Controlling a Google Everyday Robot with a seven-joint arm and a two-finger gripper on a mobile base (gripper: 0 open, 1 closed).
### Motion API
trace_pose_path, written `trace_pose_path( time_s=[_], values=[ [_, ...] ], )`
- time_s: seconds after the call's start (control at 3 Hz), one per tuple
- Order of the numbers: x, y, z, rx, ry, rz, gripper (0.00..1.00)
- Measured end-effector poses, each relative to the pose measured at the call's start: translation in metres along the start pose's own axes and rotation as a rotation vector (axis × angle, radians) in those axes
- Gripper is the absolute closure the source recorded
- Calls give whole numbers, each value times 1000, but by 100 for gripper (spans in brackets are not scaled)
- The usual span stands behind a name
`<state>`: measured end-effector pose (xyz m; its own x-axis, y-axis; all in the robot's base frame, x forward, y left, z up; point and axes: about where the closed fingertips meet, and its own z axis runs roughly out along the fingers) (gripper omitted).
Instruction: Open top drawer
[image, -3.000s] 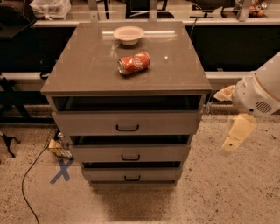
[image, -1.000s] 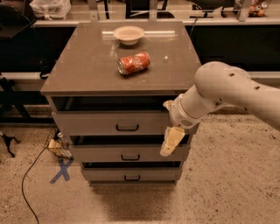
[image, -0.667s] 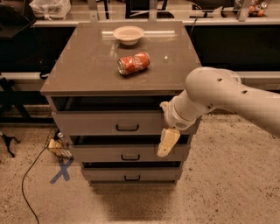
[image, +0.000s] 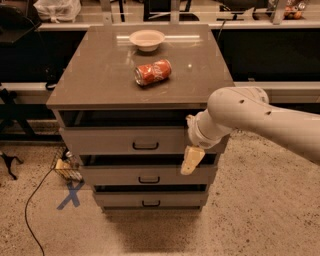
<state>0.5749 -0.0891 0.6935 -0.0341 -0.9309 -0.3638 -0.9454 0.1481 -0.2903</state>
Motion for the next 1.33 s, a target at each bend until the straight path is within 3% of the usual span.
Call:
trace_pose_path(
  time_s=[0.67,1.0,1.33],
  values=[
    [11,-31,25,34,-57,34,0],
    [7,-38,41,23,-71,26,17],
    [11,-36,48,13,-83,40,41]
  ],
)
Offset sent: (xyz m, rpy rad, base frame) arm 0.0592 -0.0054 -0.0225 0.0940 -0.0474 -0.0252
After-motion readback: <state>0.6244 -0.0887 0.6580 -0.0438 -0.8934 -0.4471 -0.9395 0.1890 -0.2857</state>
